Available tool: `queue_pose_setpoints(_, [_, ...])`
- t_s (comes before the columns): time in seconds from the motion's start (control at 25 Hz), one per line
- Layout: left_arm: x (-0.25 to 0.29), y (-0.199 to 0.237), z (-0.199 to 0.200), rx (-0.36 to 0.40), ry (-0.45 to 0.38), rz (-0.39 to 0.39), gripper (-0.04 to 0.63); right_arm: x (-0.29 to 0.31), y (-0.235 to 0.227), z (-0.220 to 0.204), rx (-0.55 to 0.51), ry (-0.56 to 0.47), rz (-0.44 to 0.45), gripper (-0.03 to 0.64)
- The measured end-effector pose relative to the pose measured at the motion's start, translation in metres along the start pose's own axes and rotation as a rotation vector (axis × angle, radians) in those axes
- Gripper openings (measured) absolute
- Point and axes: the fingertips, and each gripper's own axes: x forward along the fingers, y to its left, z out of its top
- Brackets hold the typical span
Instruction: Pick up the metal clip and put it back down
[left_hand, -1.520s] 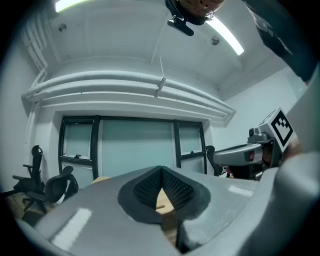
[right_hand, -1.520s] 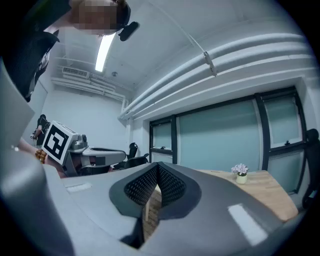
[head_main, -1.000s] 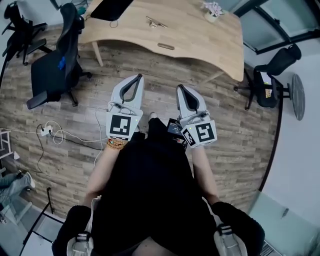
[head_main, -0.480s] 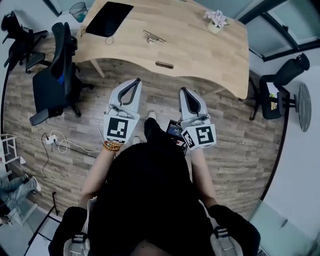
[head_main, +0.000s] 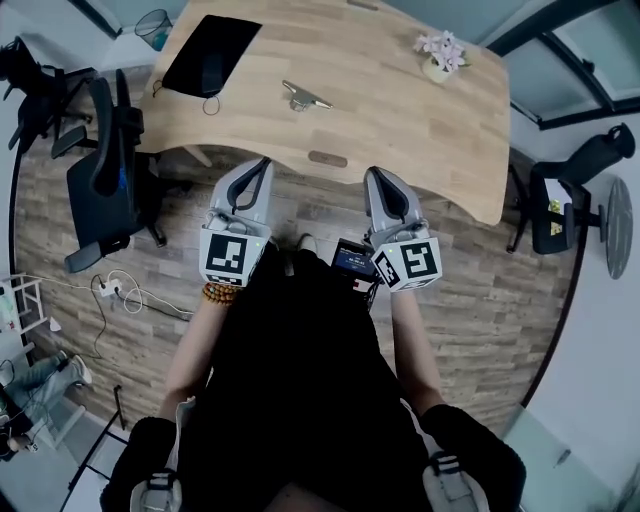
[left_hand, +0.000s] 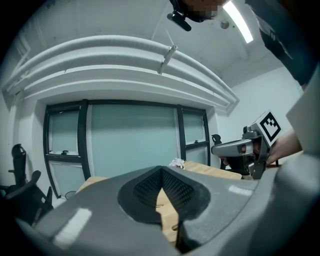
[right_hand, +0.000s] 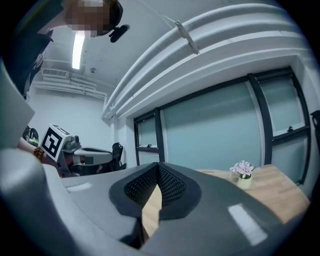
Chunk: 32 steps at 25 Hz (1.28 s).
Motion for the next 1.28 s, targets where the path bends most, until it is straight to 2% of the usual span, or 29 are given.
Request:
queue_pose_setpoints(0.24, [0.047,0.052,-0.018,-0.006,0.010,-0.048,0.000,0.061,-0.019,-0.009,-0.004,0.051,-0.052,0.021])
queue_pose_setpoints(0.48, [0.102,0.100,-0.027,0.008,0.008,-0.184,0.000,0.120,-0.036,-0.015,-0.013,0.112,-0.131,0.021])
queue_pose_setpoints(0.68, [0.135,0.123,-0.043,0.033,0.033,-0.288,0.000,0.158,-0.048,-0.021,-0.025,0.143,-0.173,0.021])
queue_pose_setpoints(1.0, [0.181,0.128,-0.079,0.076,0.098,-0.390,0.006,0.198,-0.072,-0.055,-0.039,0.227,-0.152,0.021])
queue_pose_setpoints(1.28, [0.213,0.121,-0.113,0.115,0.150,-0.457,0.035,0.229,-0.088,-0.101,-0.106,0.301,-0.072,0.023])
